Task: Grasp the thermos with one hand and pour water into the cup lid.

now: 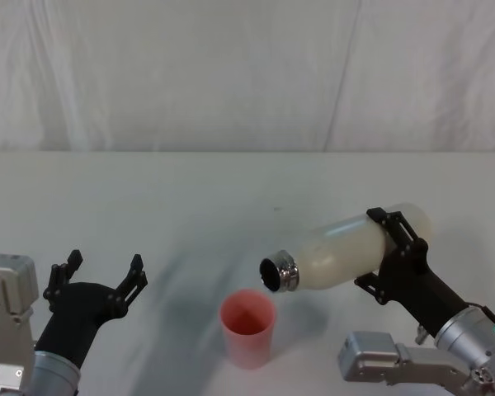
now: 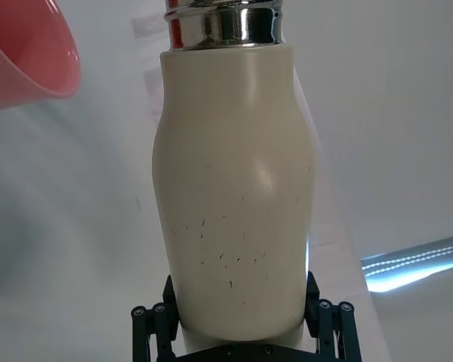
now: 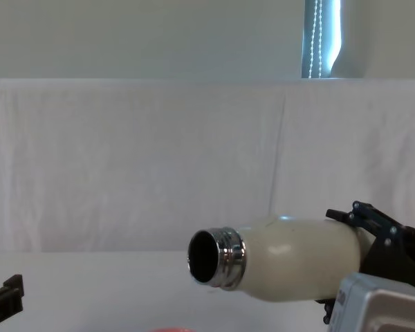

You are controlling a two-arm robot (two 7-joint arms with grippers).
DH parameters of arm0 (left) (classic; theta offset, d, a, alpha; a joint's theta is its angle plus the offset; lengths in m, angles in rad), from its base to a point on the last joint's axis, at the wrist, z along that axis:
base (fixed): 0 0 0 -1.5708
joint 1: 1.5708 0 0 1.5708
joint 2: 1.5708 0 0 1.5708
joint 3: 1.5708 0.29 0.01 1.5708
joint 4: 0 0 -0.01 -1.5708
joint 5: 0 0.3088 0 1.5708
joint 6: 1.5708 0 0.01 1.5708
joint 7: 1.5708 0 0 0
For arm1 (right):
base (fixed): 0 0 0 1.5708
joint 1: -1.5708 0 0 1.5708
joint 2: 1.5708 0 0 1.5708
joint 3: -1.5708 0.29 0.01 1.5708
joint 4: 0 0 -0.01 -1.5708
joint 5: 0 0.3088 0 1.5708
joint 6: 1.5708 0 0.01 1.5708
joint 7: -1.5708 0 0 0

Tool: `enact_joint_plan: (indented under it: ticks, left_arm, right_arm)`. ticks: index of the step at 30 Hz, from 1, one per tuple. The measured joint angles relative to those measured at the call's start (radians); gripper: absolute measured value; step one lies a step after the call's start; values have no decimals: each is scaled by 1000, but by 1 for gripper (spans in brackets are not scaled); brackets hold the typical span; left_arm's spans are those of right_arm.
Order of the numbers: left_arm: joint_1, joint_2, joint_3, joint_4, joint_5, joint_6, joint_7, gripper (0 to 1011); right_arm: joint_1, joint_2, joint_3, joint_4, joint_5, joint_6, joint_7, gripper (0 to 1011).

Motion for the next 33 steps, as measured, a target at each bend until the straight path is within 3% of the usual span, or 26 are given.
enact_joint_plan:
  ticks: [33]
  left_arm:
    - [0, 0, 0, 0, 0, 0, 0, 1001]
  right_arm:
    - [44, 13, -42, 25, -40, 28, 23, 950]
